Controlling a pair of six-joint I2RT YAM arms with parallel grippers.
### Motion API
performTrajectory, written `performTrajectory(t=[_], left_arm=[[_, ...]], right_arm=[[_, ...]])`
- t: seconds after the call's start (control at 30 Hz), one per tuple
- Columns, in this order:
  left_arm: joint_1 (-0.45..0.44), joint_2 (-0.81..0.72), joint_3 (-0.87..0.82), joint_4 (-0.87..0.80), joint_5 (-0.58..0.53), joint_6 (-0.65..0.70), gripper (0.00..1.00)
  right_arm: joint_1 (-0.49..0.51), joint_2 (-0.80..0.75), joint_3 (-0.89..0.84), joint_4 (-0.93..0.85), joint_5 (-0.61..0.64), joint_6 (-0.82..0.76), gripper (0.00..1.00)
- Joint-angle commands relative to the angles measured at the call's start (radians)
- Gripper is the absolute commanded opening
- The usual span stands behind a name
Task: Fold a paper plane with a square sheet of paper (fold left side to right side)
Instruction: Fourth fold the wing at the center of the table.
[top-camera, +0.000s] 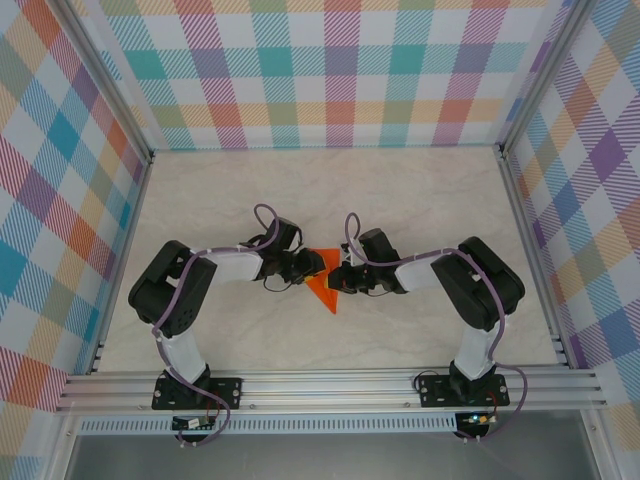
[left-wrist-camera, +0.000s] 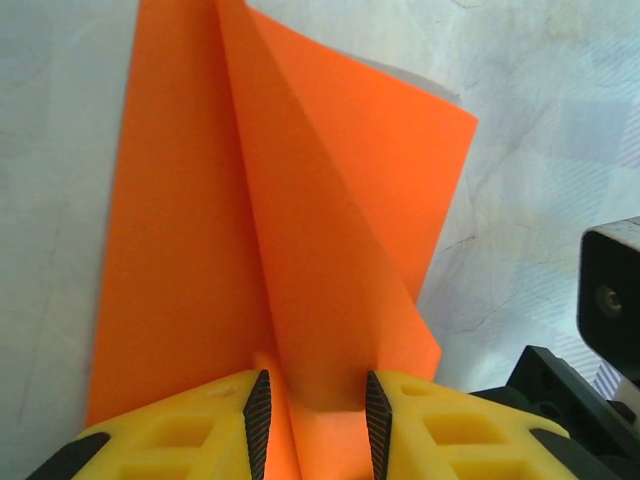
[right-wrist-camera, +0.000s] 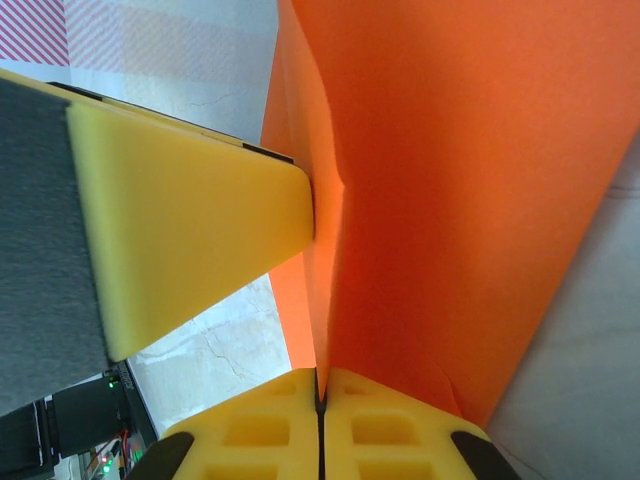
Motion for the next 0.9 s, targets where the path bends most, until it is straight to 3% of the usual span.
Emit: performTrajectory(t=[0.0,0.57,0.87], left_arm=[[-0.021,0.02,0.016,-0.019,-0.007,0.025,0.33],[-0.021,0.025,0.024,-0.06,-0.025,0.032,0.33],[-0.021,0.022,0.027,-0.069,-0.03,0.035,0.33]], right_arm=[[-0.005,0.025,-0.01,0.02,-0.024,-0.001,0.09],[-0.005,-0.016,-0.002,0.018,-0.04,-0.007,0.21],[-0.052,-0.148,-0.038,-0.036,-0.027,-0.032,0.3]])
